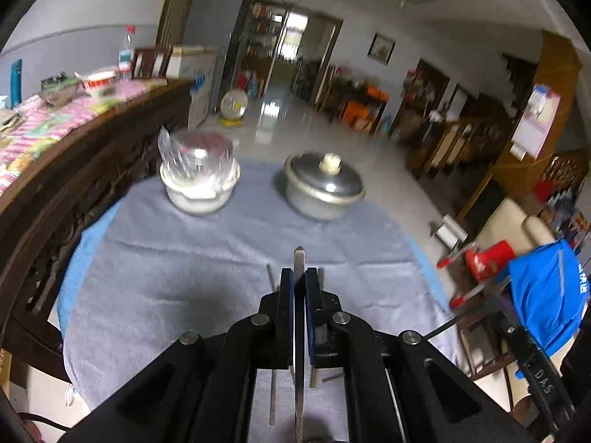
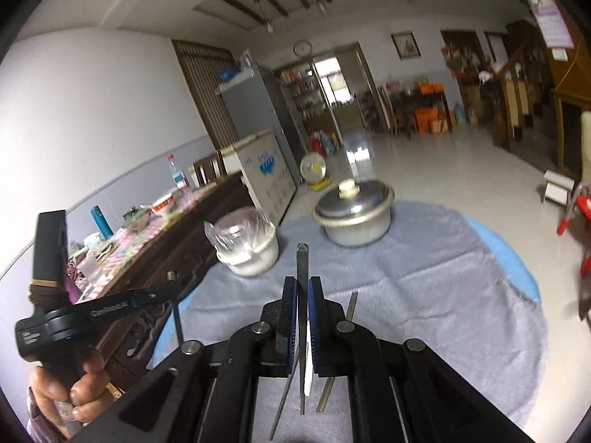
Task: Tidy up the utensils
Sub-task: 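Lift the chopsticks with both grippers and carry them over the metal cup, then lower both chopsticks into the gray metal cup and open both grippers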
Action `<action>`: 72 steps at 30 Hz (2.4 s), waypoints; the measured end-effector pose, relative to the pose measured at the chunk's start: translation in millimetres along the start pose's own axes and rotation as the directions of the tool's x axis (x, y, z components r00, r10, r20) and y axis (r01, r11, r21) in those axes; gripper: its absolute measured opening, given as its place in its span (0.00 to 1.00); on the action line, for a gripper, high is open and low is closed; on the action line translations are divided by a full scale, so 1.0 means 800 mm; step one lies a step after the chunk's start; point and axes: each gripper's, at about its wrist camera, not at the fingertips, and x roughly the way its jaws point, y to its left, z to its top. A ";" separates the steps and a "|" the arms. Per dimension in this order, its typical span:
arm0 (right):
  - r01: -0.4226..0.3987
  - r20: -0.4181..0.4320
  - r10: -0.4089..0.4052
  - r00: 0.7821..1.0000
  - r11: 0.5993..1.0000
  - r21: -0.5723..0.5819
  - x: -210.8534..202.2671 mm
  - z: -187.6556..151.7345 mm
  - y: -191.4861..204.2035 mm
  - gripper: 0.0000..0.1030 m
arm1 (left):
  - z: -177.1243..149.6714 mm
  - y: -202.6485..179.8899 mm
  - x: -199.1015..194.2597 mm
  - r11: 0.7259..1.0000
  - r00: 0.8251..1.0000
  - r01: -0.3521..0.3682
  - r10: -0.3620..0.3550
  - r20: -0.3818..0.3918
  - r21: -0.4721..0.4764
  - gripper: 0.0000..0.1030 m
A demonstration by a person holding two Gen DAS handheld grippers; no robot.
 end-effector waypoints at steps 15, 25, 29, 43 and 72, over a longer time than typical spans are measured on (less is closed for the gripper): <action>-0.003 0.083 0.008 0.997 0.998 -0.067 -0.115 -0.008 0.037 0.07 | -0.030 -0.022 -0.100 0.996 0.945 0.074 -0.051 0.323 -0.058 0.05; -0.017 0.023 0.018 1.000 0.999 -0.043 -0.128 -0.041 0.032 0.06 | -0.071 -0.016 -0.065 0.994 0.944 -0.001 0.036 0.328 -0.107 0.05; -0.009 -0.032 0.007 0.999 0.999 -0.051 -0.117 -0.062 0.030 0.06 | -0.091 -0.016 -0.044 0.994 0.955 -0.031 0.060 0.291 -0.102 0.05; -0.002 -0.175 -0.003 0.985 1.000 -0.025 -0.076 -0.110 0.021 0.06 | -0.135 -0.006 -0.021 0.996 0.981 -0.044 0.057 0.188 -0.075 0.06; 0.005 -0.119 0.013 0.993 0.989 0.147 -0.094 -0.101 -0.018 0.14 | -0.128 0.058 -0.086 0.986 0.959 -0.136 0.155 0.238 -0.094 0.62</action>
